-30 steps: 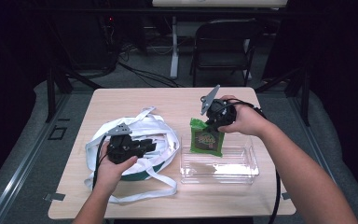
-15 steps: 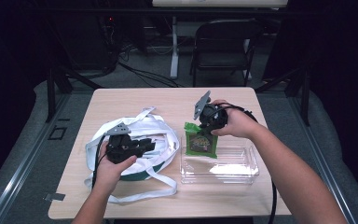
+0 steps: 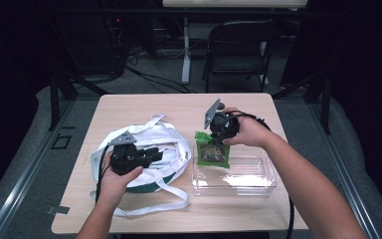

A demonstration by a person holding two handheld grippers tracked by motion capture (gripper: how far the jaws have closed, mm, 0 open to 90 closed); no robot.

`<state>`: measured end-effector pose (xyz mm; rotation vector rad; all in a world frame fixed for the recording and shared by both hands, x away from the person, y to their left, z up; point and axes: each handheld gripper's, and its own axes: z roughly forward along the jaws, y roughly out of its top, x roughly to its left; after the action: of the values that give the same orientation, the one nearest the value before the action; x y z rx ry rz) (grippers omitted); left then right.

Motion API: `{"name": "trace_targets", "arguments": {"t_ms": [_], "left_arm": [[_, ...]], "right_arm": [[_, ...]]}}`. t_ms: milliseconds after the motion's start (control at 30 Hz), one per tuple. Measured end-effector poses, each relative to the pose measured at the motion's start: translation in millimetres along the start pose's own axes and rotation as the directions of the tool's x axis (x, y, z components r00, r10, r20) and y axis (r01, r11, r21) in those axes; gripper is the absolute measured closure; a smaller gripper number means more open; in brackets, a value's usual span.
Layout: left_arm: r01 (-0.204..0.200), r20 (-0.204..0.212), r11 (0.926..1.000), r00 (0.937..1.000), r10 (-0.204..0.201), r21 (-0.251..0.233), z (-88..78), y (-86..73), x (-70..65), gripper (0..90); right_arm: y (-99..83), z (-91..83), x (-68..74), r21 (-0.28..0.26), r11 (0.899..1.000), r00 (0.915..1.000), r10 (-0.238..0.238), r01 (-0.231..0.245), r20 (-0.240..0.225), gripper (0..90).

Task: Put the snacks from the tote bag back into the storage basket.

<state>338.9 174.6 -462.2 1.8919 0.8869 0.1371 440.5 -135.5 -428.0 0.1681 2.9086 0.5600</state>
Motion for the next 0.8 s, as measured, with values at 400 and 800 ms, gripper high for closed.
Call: {"name": "trace_targets", "arguments": {"t_ms": [400, 800], "left_arm": [[0.007, -0.018, 1.0, 0.9998, -0.007, 0.0, -5.0, -3.2, 1.4, 69.9], [0.009, -0.02, 1.0, 0.9998, -0.009, 0.0, -5.2, -3.6, 1.5, 69.9]], "right_arm": [[4.9, 9.7, -1.7, -0.013, 1.0, 0.9997, -0.026, 0.026, 0.0, 75.4], [2.9, 15.1, -5.3, -0.016, 0.999, 0.9986, -0.049, 0.049, 0.018, 74.8]]}}
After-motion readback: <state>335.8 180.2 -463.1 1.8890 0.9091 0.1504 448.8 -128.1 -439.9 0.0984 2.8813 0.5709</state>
